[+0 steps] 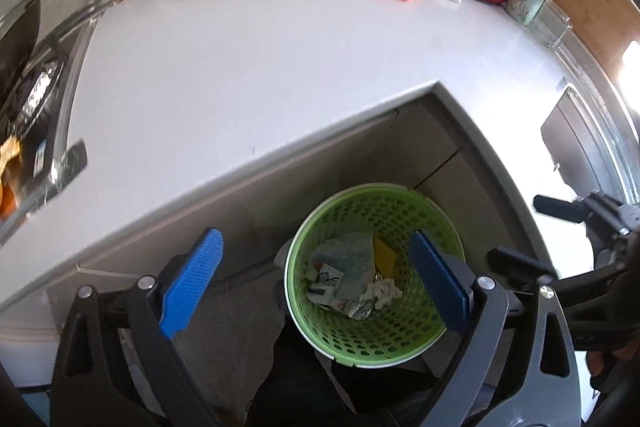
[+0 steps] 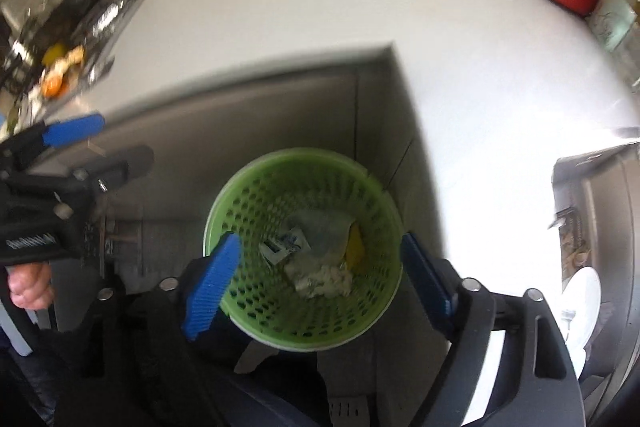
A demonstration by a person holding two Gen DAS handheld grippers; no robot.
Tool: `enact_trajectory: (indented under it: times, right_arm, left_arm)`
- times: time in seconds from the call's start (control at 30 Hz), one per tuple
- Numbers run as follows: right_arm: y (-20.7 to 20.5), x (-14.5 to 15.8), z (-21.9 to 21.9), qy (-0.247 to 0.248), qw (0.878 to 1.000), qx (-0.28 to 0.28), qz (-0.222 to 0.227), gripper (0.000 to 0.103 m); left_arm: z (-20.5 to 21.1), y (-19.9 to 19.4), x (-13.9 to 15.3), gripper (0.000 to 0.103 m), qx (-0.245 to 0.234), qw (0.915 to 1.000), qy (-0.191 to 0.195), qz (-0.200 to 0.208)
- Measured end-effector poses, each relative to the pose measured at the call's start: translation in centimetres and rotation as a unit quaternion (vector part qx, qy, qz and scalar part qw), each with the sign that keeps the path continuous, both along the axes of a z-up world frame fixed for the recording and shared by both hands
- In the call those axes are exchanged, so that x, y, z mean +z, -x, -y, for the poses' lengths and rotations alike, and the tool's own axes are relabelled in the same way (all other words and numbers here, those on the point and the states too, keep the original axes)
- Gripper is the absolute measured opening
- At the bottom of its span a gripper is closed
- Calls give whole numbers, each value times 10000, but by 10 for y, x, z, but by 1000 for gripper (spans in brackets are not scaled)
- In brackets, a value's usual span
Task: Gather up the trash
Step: 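Move both open tools back over the counter toward the foam net and sponge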
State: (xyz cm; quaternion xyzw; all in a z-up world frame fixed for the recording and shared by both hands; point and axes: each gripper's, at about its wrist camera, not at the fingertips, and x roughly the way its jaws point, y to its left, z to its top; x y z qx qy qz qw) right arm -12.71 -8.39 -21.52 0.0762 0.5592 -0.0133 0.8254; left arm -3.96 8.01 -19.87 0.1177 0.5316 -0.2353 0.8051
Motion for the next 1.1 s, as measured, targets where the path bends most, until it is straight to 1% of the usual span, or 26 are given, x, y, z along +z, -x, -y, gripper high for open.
enact_trajectory:
  times: [0.07,0.2,0.4,0.53,0.63,0.7,0.8,0.93,1.03,1.1]
  right_arm:
    - [-5,15,4,62,9998,-132,167,94]
    - [-21,41,12,222,9975,-460,481,100]
    - [-47,65,31,354,9894,-1165,792,101]
    - [-62,76,52,444,9780,-1830,902,101]
    - [-67,82,71,488,9686,-2251,933,101]
    - [-70,84,82,521,9632,-2459,948,101]
    - [-77,86,102,530,9558,-2736,934,101]
    - [-91,83,131,546,9513,-2893,916,101]
    - [-103,81,148,549,9514,-2891,912,101]
    - [-116,78,168,496,9528,-2845,937,101]
  left_arm:
    - [2,-7,5,94,-60,9999,9,86]
    - [10,-26,18,95,-239,9993,184,204]
    - [29,-65,36,95,-662,9962,404,392]
    - [56,-97,43,95,-1101,9912,474,569]
    - [78,-118,46,95,-1342,9874,554,624]
    - [96,-130,46,95,-1492,9846,688,596]
    - [125,-145,42,95,-1606,9822,790,576]
    - [163,-158,32,95,-1669,9798,869,673]
    - [194,-174,23,95,-1612,9800,975,648]
    - [211,-188,17,95,-1480,9811,1032,705]
